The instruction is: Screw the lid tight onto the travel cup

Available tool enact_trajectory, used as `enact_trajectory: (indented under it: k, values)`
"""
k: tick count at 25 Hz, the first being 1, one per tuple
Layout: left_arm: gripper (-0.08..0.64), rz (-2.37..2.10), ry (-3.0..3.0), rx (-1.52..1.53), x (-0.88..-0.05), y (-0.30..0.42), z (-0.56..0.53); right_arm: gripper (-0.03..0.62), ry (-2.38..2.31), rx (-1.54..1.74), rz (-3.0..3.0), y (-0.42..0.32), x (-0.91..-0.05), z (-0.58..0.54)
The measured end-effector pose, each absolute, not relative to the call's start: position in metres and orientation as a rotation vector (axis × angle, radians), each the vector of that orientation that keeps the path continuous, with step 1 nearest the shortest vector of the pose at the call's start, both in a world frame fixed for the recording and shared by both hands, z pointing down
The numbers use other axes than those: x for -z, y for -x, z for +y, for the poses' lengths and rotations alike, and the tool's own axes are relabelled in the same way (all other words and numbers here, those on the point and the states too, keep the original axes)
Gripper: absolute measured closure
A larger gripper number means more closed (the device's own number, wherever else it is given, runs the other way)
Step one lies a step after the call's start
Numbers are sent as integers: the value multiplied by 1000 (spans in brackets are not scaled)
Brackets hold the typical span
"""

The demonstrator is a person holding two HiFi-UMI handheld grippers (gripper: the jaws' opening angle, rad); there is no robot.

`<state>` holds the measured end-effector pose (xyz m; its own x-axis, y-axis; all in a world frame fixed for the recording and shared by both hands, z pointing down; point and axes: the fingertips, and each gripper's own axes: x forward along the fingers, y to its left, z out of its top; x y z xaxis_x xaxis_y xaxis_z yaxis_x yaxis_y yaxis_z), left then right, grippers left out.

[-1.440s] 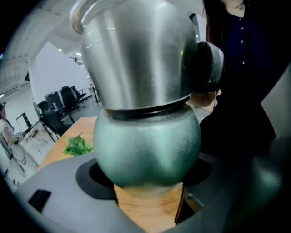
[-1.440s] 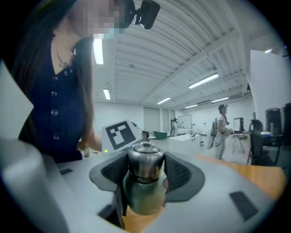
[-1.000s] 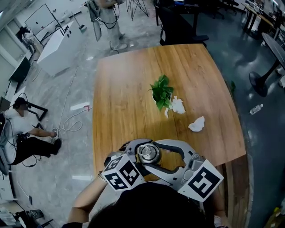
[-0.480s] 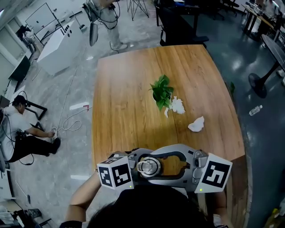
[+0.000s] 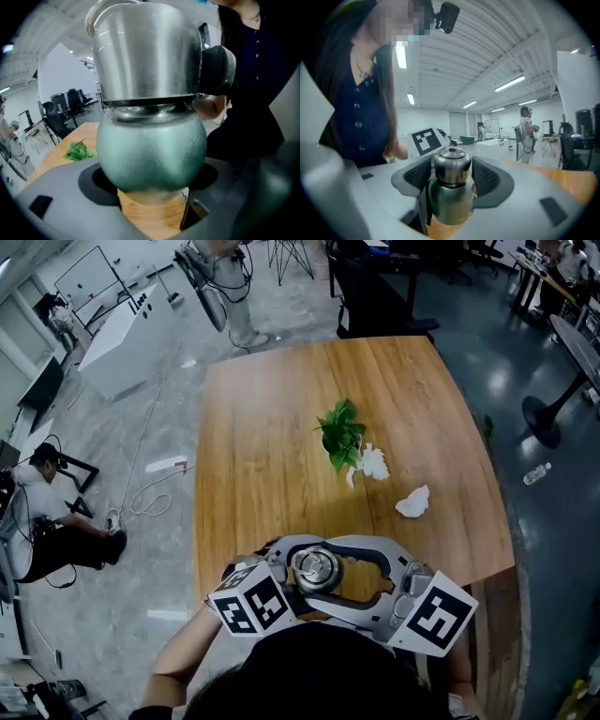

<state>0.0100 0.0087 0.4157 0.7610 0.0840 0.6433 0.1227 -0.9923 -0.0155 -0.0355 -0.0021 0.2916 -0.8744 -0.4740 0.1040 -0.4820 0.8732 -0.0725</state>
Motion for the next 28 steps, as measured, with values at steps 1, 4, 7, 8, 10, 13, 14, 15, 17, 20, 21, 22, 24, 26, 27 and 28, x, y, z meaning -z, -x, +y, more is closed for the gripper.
enact_trajectory:
  k: [1,4,7,8,10,13,14,15,17,20,21,22,24,26,27,28]
  values:
    - [175,-226,2863,1062,-417,-8,14,334,-700,-155,-2966,36,-291,1]
    - [175,-260,2826,1098,-421,-7,18,334,-634,-114,-2934,37,-297,6]
    - [175,-49,2882,1121,-423,-9,2,334,-842,-84,-2880,34,-301,-6]
    - [175,52,2897,1129,-423,-9,-6,334,-945,-78,-2857,33,-301,-12]
    - [175,220,2901,1140,-424,-10,-19,335,-1112,-62,-2819,30,-299,-20]
    - [175,143,2909,1117,-422,-10,-13,334,-1064,-68,-2854,35,-294,-16]
    - [175,40,2909,1101,-421,-9,-5,334,-961,-72,-2875,38,-293,-11]
    - [175,-58,2894,1089,-420,-8,3,334,-840,-69,-2883,40,-294,-4]
    - [175,-157,2831,1095,-424,-7,13,334,-648,-55,-2856,40,-301,7]
    - [175,-46,2832,1140,-436,-8,7,334,-690,-79,-2791,35,-316,3]
    - [175,43,2871,1149,-438,-8,1,334,-781,-99,-2773,33,-319,-3]
    - [175,149,2909,1157,-439,-8,-6,334,-890,-119,-2754,32,-321,-10]
    - [175,350,2957,1158,-442,-8,-18,334,-1078,-123,-2712,32,-323,-21]
    - [175,423,2966,1145,-444,-8,-23,334,-1116,-65,-2701,35,-322,-24]
    - [175,404,2959,1143,-445,-7,-22,334,-1067,-33,-2712,36,-322,-22]
    - [175,358,2943,1149,-446,-6,-19,334,-987,-12,-2724,37,-323,-18]
